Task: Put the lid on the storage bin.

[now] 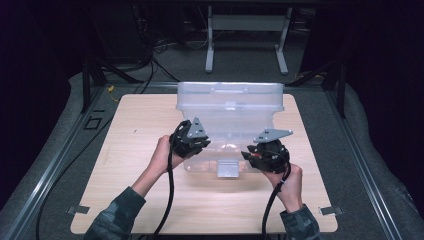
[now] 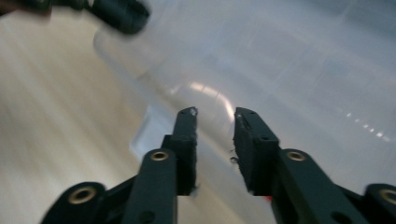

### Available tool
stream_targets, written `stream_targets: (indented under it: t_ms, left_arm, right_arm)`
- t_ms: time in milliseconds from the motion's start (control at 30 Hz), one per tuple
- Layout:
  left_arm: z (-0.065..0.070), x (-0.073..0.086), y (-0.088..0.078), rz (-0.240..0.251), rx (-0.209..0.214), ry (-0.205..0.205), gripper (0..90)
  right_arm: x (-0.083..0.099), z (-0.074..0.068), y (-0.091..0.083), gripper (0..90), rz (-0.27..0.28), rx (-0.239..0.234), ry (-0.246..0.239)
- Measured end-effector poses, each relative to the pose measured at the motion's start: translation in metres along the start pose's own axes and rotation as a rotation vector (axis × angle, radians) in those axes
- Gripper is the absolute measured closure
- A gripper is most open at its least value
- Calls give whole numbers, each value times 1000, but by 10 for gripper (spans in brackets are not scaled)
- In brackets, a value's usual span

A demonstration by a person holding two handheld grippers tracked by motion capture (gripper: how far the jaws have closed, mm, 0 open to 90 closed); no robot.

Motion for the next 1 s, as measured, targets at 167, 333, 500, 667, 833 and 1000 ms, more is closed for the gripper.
stream_targets:
  t_ms: [167, 333, 500, 667, 833, 1000]
  left_arm:
    - [16, 4, 6, 16, -52, 2, 805]
    - [25, 5, 5, 28, -111, -7, 771]
    - [25, 8, 2, 36, -109, -56, 723]
    - [27, 9, -2, 43, -86, -79, 602]
    - [30, 9, -8, 40, -70, -90, 477]
    - [33, 10, -16, 42, -53, -110, 351]
  right_arm:
    - [-20, 23, 22, 900, 39, 29, 103]
    - [-16, 23, 33, 900, 45, 38, 119]
    - [-14, 24, 32, 900, 50, 40, 127]
    - [-14, 24, 31, 900, 53, 46, 126]
    - [-16, 24, 31, 900, 54, 51, 128]
    - [-18, 24, 31, 900, 36, 57, 123]
Point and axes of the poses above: each handheld gripper's, and its own axes: y roughly forward along the jaws, x roughly out of its underside, z roughly to its right, the point moved 1 cm from there along y, roughly forward along the jaws, and after that the axes turned 11 degrees about y, right-handed, at the moved point
